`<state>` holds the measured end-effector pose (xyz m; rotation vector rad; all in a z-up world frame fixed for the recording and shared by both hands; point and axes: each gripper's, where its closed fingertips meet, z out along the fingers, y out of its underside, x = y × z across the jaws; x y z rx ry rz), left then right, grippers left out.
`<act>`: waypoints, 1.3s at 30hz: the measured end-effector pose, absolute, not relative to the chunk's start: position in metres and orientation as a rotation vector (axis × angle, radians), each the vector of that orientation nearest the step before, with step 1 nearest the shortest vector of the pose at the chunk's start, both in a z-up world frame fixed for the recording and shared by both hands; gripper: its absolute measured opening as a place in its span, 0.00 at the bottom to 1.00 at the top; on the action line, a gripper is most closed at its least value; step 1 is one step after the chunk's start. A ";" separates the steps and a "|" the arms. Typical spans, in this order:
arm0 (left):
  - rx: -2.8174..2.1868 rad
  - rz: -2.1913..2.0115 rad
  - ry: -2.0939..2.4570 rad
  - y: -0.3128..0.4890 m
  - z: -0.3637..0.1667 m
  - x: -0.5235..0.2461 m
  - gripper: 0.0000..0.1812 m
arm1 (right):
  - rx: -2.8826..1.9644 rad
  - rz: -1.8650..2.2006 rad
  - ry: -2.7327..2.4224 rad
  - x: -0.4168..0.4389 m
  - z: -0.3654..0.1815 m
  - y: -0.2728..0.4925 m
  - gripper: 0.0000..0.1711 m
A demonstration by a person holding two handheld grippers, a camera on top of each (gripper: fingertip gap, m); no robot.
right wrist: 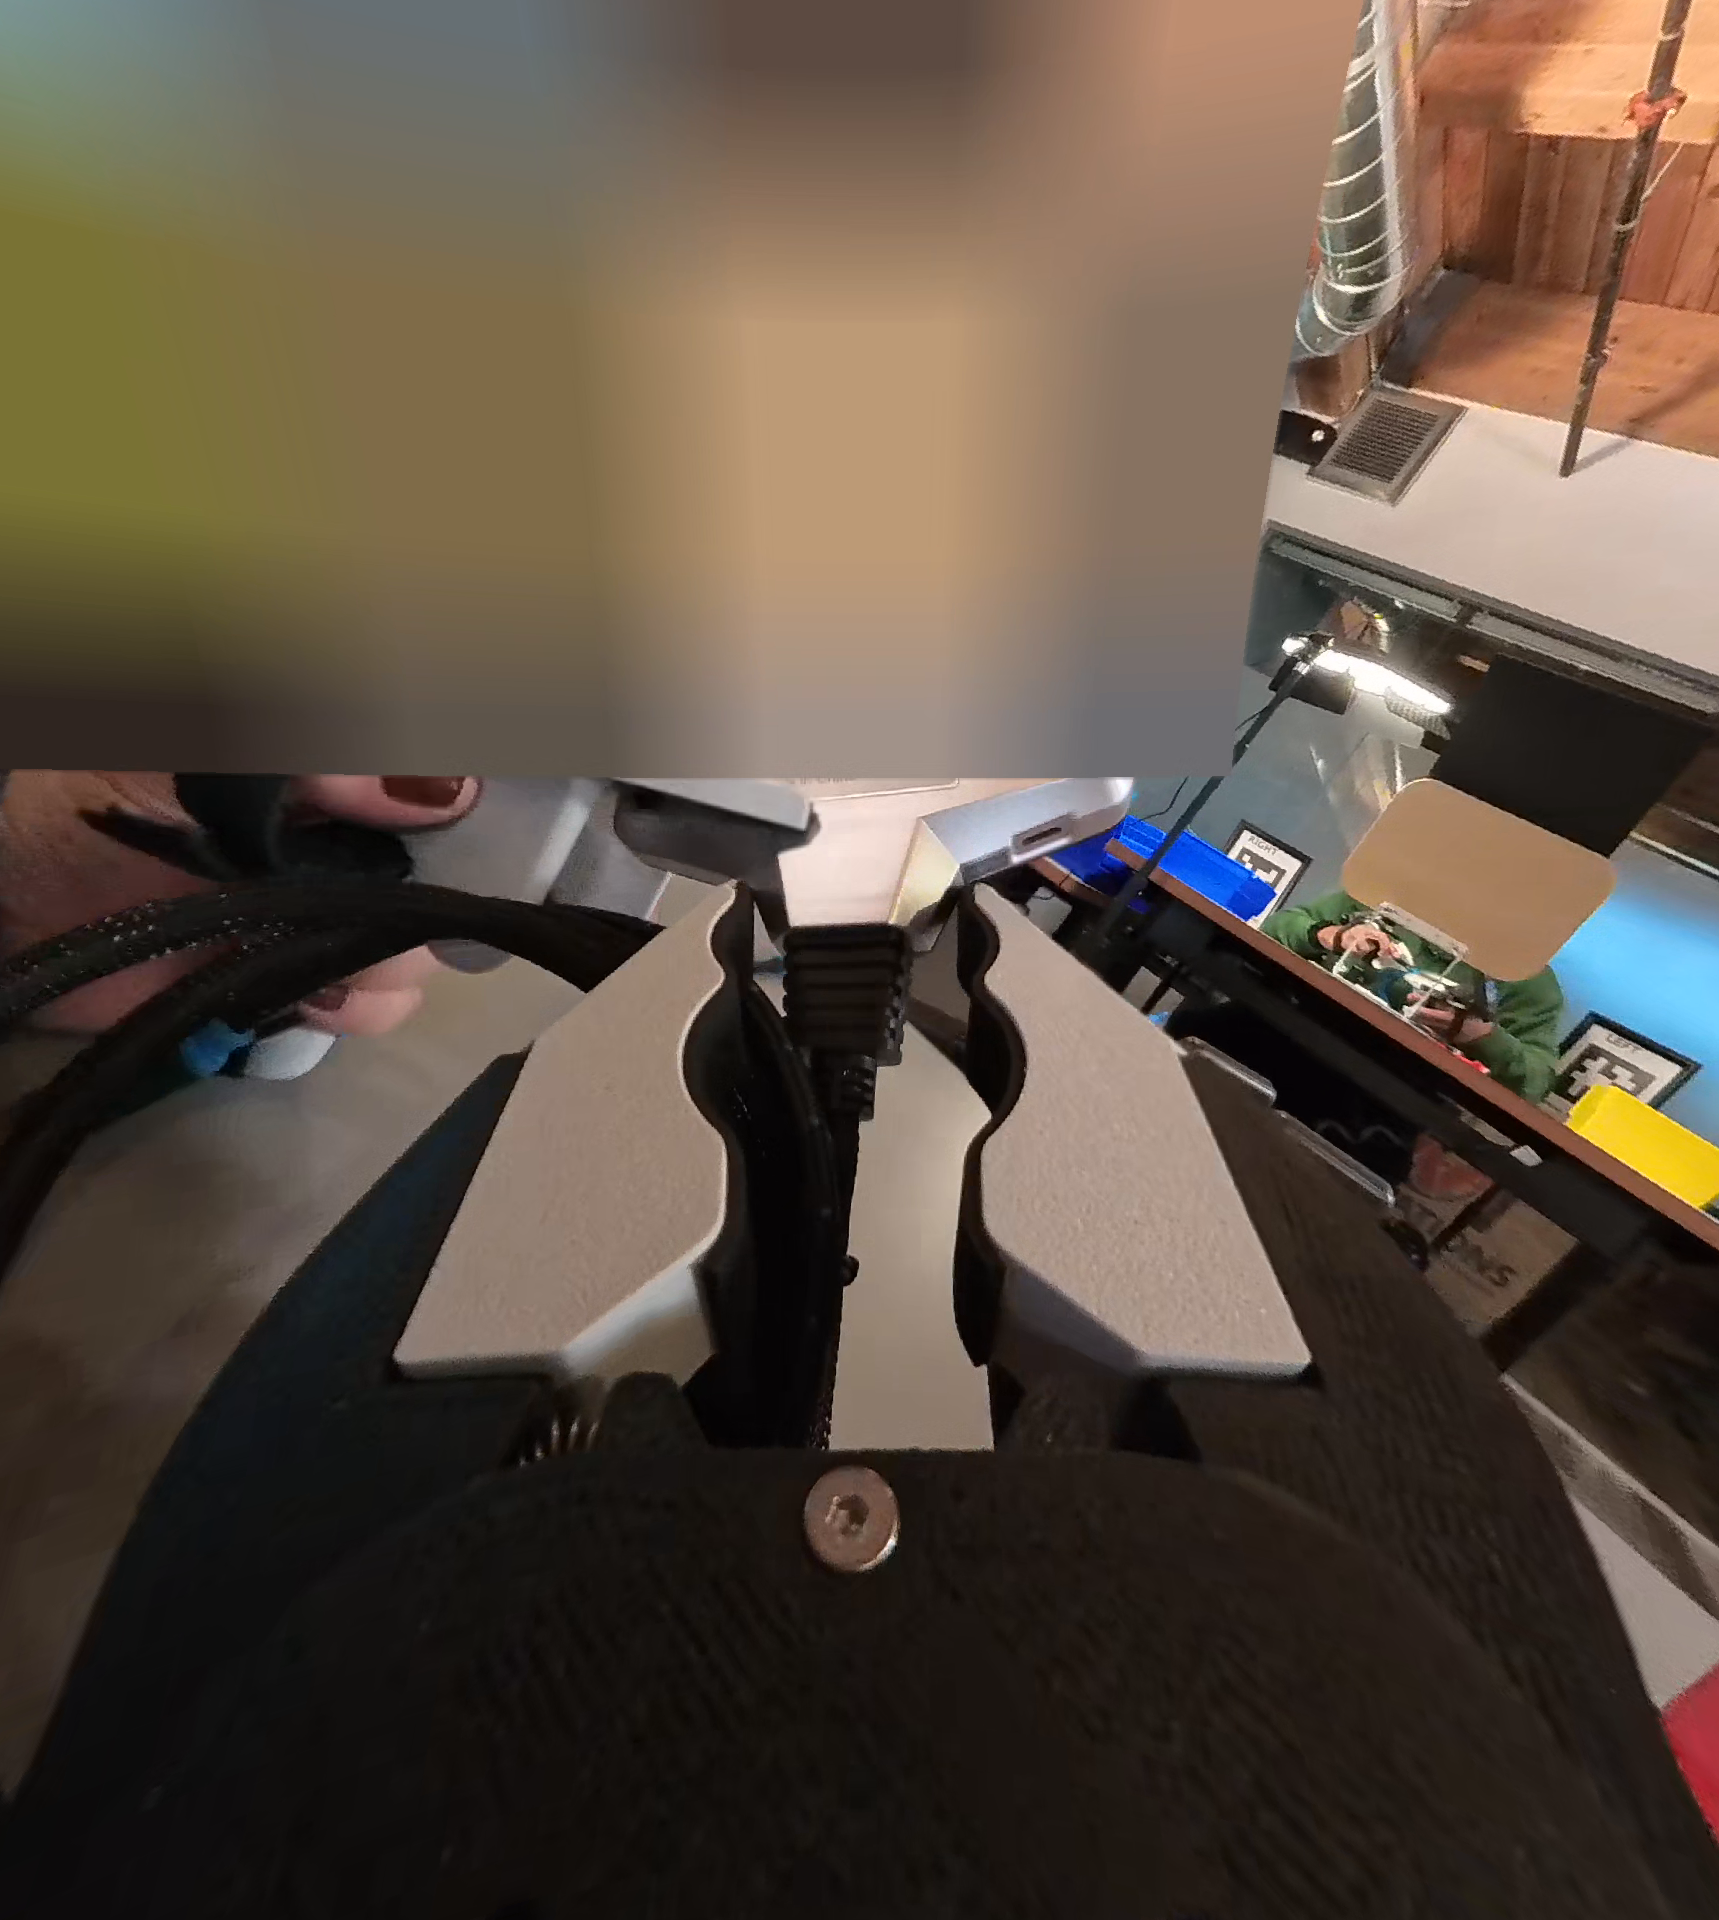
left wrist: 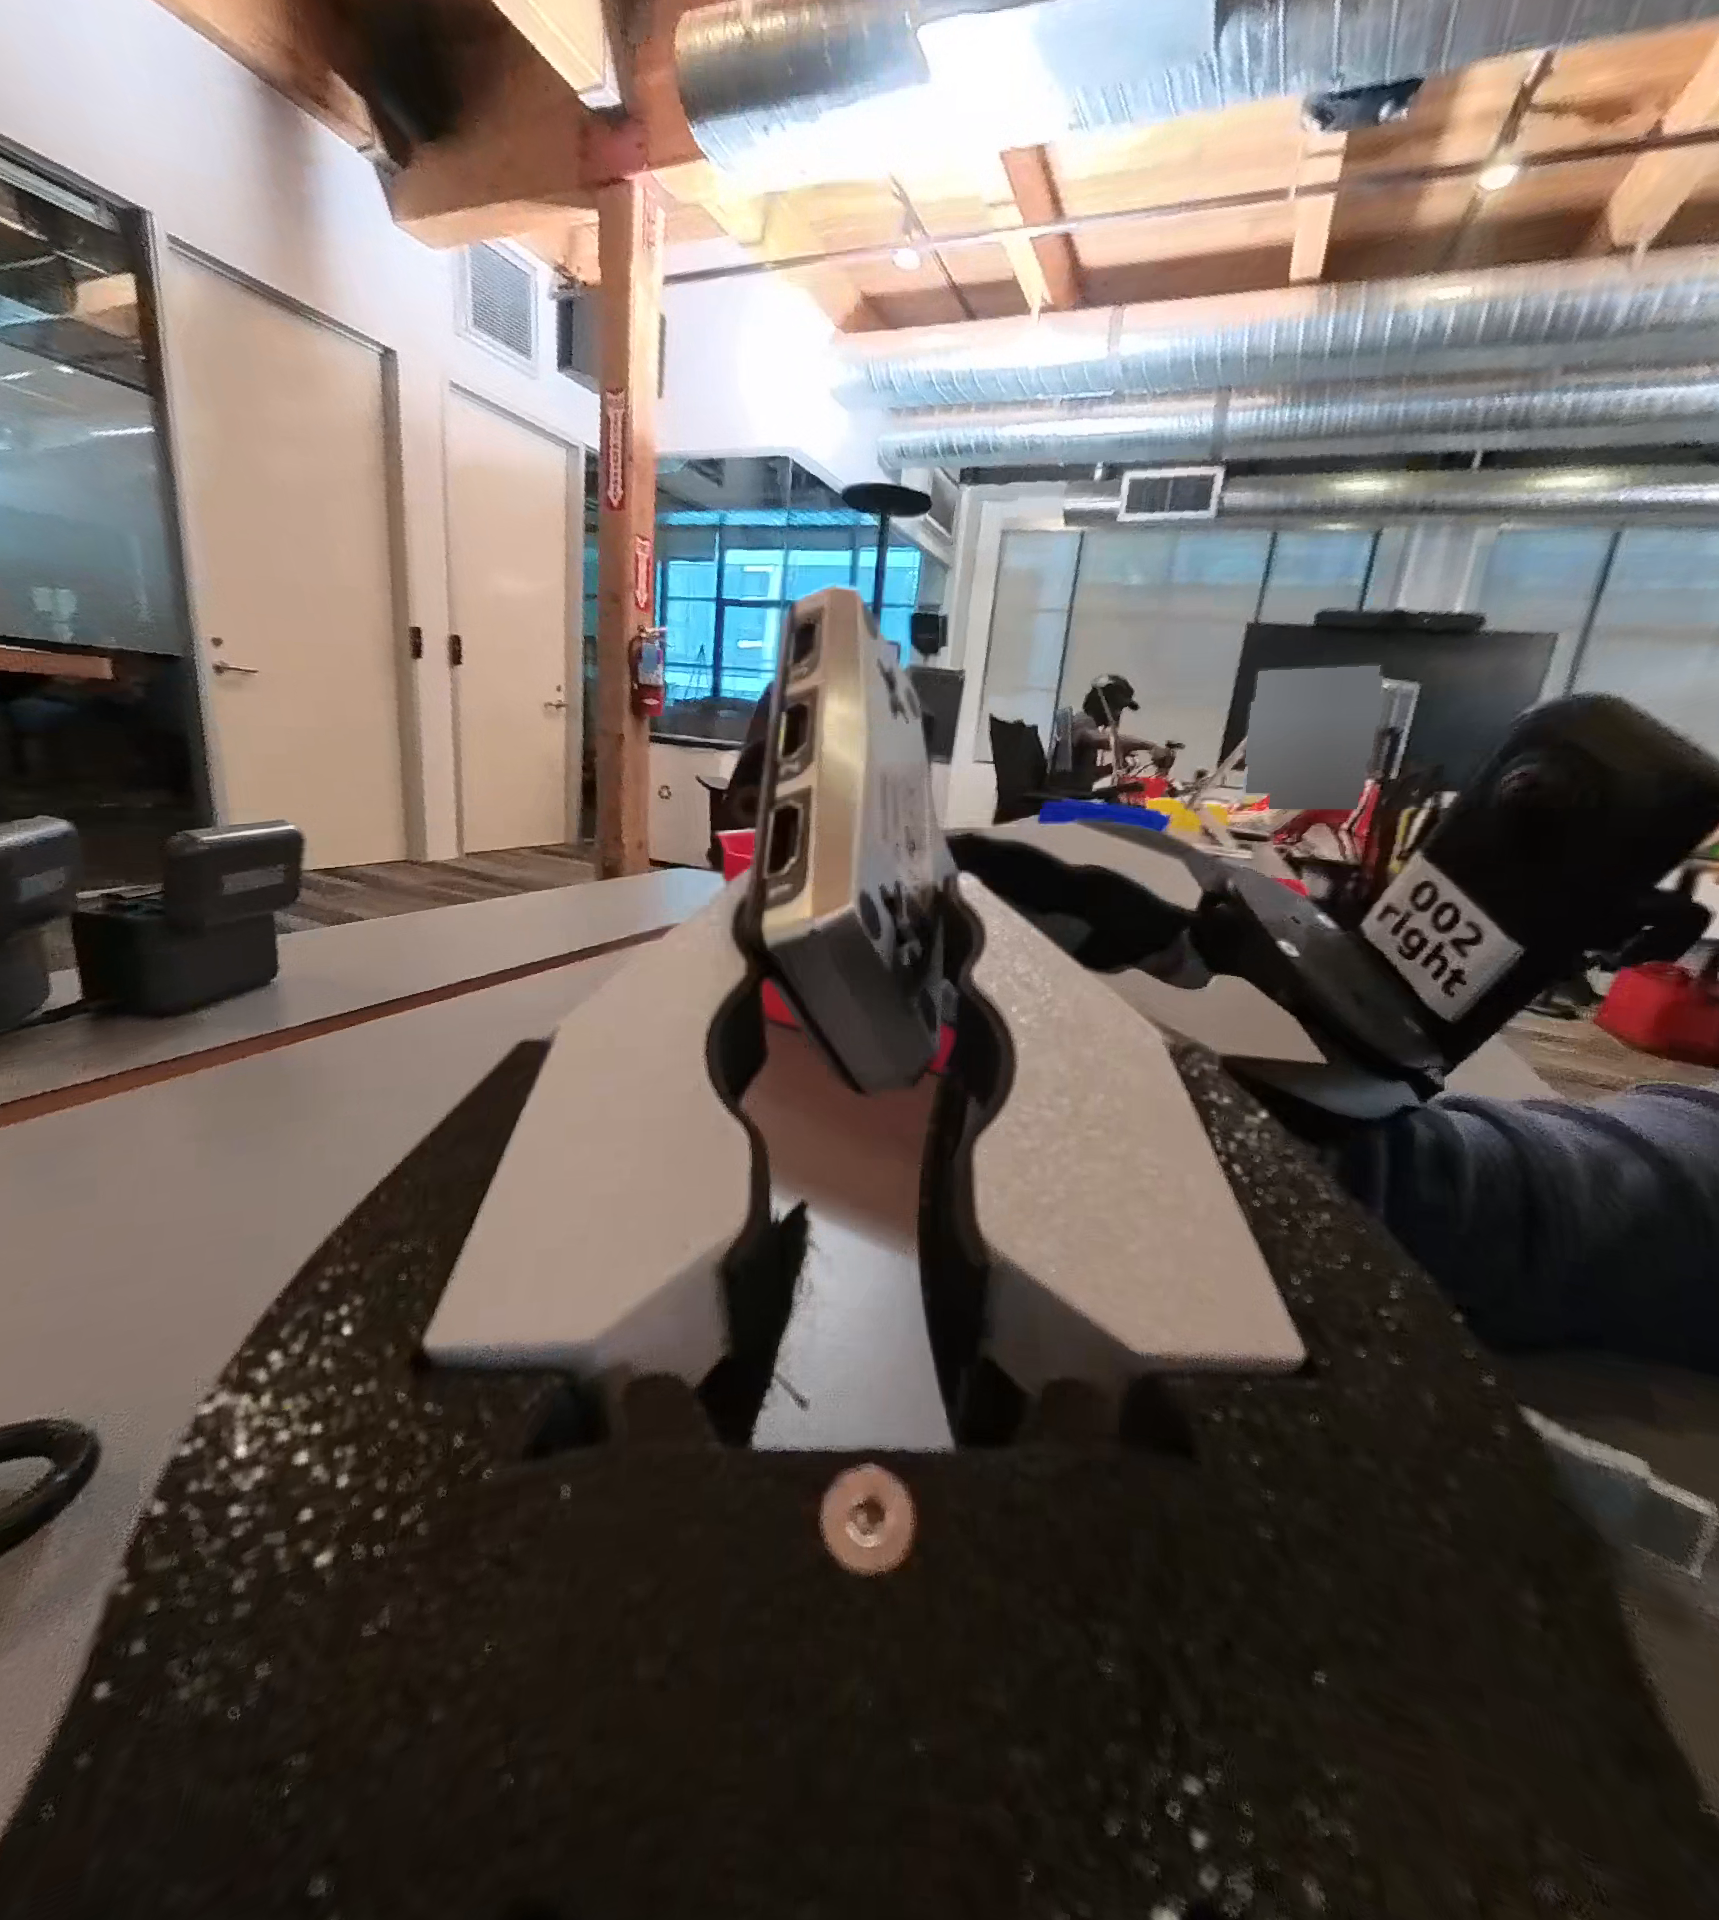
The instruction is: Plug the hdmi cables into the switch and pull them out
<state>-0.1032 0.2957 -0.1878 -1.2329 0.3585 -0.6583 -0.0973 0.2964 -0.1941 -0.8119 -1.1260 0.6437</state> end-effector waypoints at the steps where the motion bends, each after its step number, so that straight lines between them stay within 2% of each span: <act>1: -1.236 -0.632 0.355 0.297 -0.188 -0.104 0.17 | -0.817 0.646 -1.128 -0.097 -0.195 0.297 0.22; 5: -1.253 -0.554 0.364 0.298 -0.189 -0.104 0.16 | -0.836 0.687 -1.124 -0.098 -0.197 0.299 0.23; 7: -1.264 -0.455 0.371 0.299 -0.190 -0.106 0.16 | -0.831 0.631 -1.105 -0.098 -0.196 0.304 0.30; 13: -1.267 -0.196 0.346 0.302 -0.188 -0.118 0.16 | -0.699 0.338 -1.109 -0.096 -0.192 0.304 0.28; 19: -1.280 -0.181 0.182 0.307 -0.187 -0.148 0.15 | -0.770 0.391 -1.005 -0.083 -0.183 0.321 0.30; 26: -1.301 -0.122 0.205 0.310 -0.190 -0.147 0.15 | -0.855 0.321 -0.944 -0.075 -0.185 0.341 0.25; 39: -1.187 0.141 0.427 0.298 -0.181 -0.119 0.15 | -0.994 0.364 -0.832 -0.060 -0.188 0.367 0.21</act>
